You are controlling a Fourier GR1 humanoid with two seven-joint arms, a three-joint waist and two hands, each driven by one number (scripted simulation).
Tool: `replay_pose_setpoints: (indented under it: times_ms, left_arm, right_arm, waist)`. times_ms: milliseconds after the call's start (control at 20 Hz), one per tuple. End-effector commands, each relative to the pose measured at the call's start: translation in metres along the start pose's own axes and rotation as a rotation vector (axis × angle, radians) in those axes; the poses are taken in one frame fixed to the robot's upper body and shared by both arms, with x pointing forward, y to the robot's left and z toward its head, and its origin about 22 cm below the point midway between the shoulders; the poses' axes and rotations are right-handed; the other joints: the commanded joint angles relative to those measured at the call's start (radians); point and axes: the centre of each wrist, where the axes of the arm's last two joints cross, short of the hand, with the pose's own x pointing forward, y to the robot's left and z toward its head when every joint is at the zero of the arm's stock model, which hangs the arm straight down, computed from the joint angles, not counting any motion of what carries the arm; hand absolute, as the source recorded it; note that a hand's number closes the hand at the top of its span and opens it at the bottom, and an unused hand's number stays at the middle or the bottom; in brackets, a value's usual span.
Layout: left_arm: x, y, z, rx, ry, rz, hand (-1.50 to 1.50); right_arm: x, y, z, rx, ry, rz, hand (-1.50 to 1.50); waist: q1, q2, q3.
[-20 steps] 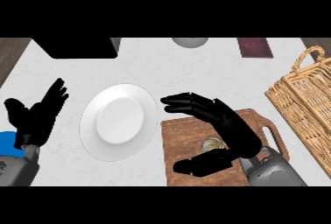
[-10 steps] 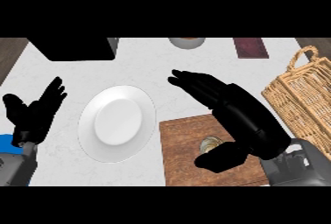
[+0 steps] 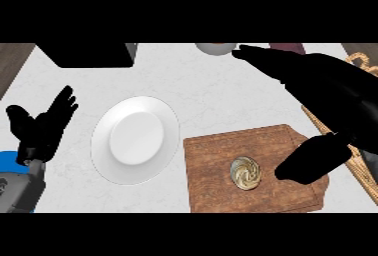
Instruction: Pick the cupcake from the cutting board and place it in the basket
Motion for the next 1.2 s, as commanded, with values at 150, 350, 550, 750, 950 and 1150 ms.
replay_pose_setpoints:
  times_ms: [150,350,550,750,950,1150]
  left_arm:
    - [-0.003,-0.005,0.005,0.004,0.011,-0.002,0.00]
    - [0.004,0.006,0.005,-0.003,-0.011,0.005,0.00]
    - [-0.001,0.003,-0.001,-0.002,-0.001,0.012,0.00]
    - [-0.004,-0.005,0.010,-0.010,0.003,0.006,0.00]
    - [-0.007,-0.003,0.013,-0.018,-0.015,0.015,0.00]
    - [0.004,0.003,-0.002,-0.011,-0.018,0.009,0.00]
  right_arm:
    - [-0.022,-0.032,0.032,0.208,0.037,0.011,-1.50]
    - [-0.040,-0.040,0.056,0.214,-0.011,-0.111,-1.50]
    - [-0.070,-0.026,0.078,0.109,-0.023,-0.185,-1.50]
    - [-0.078,0.008,0.098,0.094,-0.050,-0.235,-1.50]
    - [-0.078,0.049,0.097,0.100,-0.056,-0.229,-1.50]
    - [-0.091,0.079,0.086,0.044,-0.081,-0.231,-1.50]
  waist:
    - [-0.005,0.001,0.003]
    - [-0.002,0.001,0.004]
    - [-0.003,0.007,0.005]
    - [0.000,0.007,0.005]
    - [0.011,0.008,0.005]
    - [0.011,0.011,0.005]
